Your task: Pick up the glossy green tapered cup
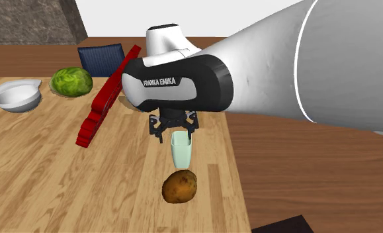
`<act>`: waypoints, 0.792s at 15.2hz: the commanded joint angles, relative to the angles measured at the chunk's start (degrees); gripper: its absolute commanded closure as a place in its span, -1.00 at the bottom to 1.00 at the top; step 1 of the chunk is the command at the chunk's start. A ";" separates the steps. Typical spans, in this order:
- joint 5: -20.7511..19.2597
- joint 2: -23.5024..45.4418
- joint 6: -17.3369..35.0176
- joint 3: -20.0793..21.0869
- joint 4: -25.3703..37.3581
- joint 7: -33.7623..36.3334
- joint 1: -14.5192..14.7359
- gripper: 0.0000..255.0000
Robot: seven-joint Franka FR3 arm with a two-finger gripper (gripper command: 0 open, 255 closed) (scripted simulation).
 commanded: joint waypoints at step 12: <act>-1.01 4.85 6.18 0.65 -1.53 1.75 0.50 1.00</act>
